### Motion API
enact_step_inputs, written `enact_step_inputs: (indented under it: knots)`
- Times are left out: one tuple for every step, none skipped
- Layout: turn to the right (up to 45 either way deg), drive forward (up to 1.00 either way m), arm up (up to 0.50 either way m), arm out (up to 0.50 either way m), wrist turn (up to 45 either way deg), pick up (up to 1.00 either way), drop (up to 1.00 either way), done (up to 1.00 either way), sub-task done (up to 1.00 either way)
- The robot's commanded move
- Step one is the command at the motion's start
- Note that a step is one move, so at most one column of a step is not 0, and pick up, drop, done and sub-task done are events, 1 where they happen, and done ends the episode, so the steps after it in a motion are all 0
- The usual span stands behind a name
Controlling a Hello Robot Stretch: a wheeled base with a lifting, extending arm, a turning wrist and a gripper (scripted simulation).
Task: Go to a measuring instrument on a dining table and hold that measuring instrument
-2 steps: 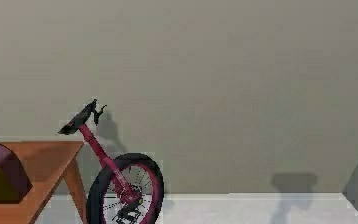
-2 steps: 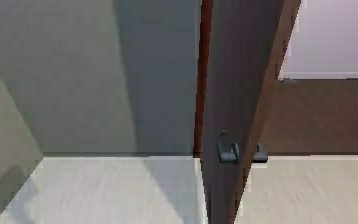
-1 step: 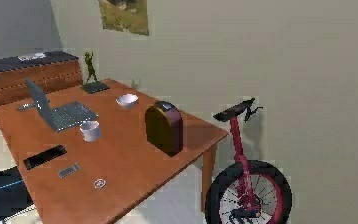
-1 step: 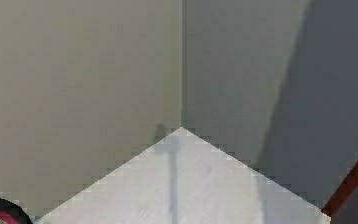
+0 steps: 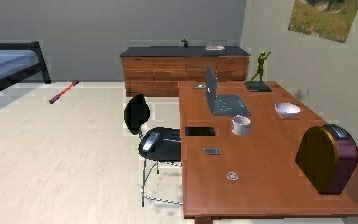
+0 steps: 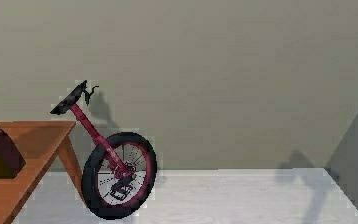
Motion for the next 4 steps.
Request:
enact_step_inputs:
  knots:
    - [-3.0, 0.00, 0.00, 0.00, 0.0, 0.00, 0.00, 0.00, 0.00]
    - [0.0, 0.05, 0.00, 0.00, 0.0, 0.00, 0.00, 0.00, 0.00]
    - [-39.0, 0.00, 0.00, 0.00, 0.0, 0.00, 0.00, 0.00, 0.00]
    - [0.0, 0.00, 0.50, 0.00, 0.0, 0.00, 0.00, 0.00, 0.00]
